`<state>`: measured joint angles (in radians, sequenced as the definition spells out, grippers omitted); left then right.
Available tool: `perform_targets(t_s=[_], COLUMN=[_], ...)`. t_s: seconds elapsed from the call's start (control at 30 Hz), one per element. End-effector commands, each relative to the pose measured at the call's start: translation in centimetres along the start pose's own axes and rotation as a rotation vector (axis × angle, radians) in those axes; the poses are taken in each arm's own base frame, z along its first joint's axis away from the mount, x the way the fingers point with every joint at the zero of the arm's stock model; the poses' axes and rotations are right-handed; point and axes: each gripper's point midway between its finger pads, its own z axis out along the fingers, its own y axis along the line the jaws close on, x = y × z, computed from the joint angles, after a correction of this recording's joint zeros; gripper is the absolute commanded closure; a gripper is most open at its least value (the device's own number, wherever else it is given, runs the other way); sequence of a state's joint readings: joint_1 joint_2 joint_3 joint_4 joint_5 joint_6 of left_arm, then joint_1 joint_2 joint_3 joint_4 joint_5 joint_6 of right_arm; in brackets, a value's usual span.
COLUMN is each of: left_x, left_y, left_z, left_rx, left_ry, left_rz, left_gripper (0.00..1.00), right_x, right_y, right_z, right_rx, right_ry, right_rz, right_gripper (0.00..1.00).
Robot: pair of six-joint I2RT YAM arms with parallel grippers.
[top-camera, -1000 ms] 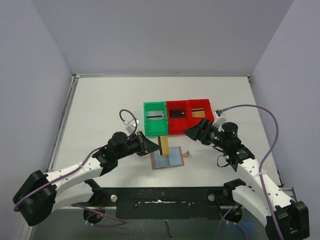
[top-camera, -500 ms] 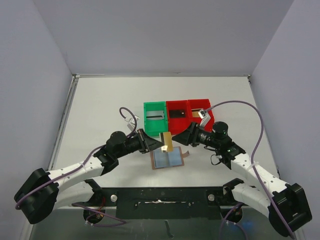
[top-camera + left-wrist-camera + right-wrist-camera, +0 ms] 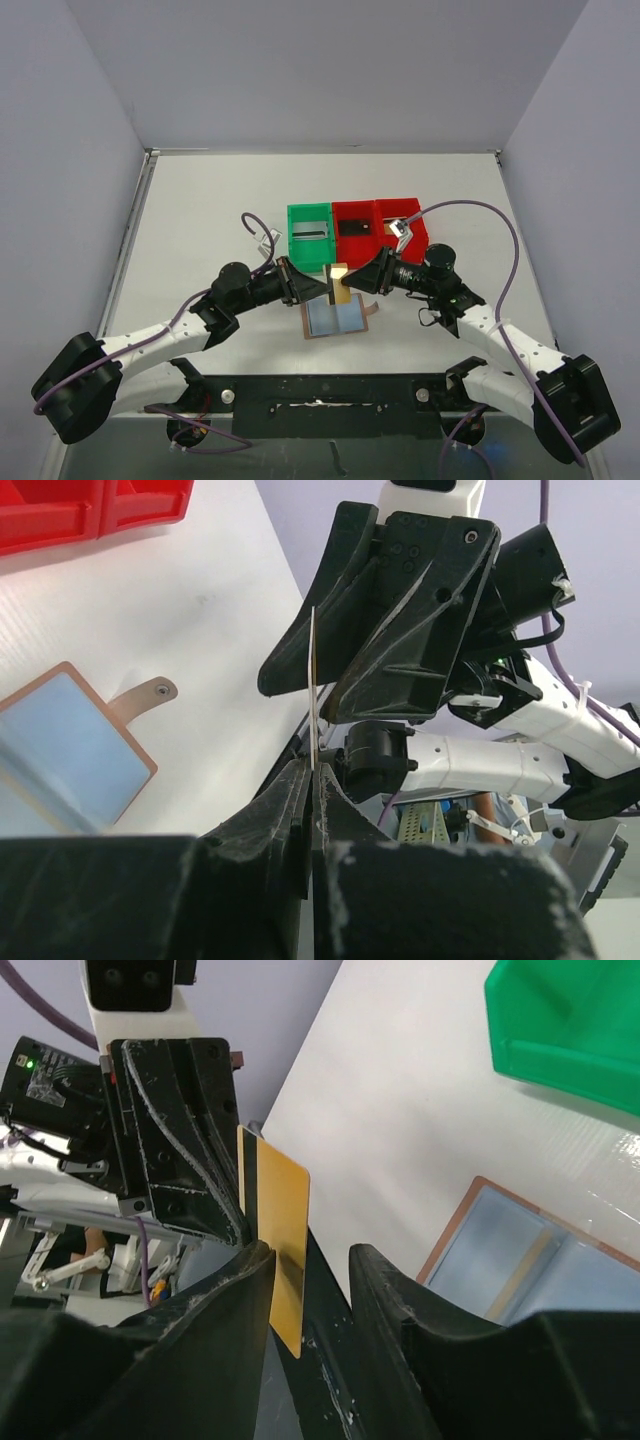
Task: Take the credit cards out of the card holder
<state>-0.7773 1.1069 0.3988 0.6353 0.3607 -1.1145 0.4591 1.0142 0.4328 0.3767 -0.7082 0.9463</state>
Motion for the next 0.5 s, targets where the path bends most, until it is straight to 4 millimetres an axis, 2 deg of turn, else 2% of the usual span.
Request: perform_targets(t_s=[0.0,0.23,0.47], left_x=[-0.9,-0.7,-0.7], left_y=[-2.7,-3.1,-3.3], left_z=[-0.1,-0.2,-0.3], left_rx=[0.109,0.123,0.135], left_ry=[-0.025,-0.015,-0.012], left_rz=[0.039,0.041,0.045], left_gripper=[1.00,1.00,1.00], right_x=[-0.4,-0.2,0.0], right_y=[2.6,4.3,4.8], right_z=[-0.3,-0.7,-0.9], right_rx=[-0.135,-0.223,-0.259], right_ry=[0.012,0.046,0.063], right_rz=[-0.069,-0.084,-0.091], right_gripper=[0.64,0.71,0.80])
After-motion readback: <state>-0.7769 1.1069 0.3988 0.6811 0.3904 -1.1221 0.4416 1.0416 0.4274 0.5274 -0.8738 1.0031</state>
